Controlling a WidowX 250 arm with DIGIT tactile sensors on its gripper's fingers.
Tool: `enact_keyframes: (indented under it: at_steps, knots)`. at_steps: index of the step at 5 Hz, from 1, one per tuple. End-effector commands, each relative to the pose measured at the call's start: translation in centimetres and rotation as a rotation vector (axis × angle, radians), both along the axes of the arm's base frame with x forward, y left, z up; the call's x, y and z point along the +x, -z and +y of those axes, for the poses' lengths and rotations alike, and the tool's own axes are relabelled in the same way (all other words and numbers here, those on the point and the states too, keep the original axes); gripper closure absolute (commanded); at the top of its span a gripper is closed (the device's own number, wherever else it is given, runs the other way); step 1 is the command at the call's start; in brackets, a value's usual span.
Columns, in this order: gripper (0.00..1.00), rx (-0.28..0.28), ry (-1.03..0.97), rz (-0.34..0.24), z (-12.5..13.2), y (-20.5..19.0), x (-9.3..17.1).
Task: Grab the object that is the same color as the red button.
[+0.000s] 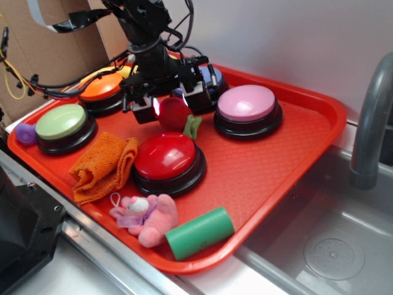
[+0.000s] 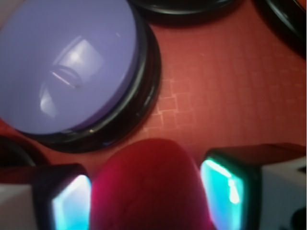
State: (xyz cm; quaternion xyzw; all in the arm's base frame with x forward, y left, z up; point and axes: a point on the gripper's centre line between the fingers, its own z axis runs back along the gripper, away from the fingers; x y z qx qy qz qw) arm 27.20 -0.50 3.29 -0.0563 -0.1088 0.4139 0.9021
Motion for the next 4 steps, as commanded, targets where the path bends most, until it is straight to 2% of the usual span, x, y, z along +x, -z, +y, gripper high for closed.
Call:
enact_keyframes:
  at_steps: [1,2,3,4]
  knots:
    - [1.00,-0.060,-0.005,-0.055,0.9,-1.4,0.5]
    - [1.00,-0.023,0.093,-0.043,1.5,-3.9,0.0]
    - [1.00,0.078,0.207,-0.009,2.1,-7.4,-0.8]
    - [1.00,0.189,0.348,0.057,3.5,-10.6,-1.4]
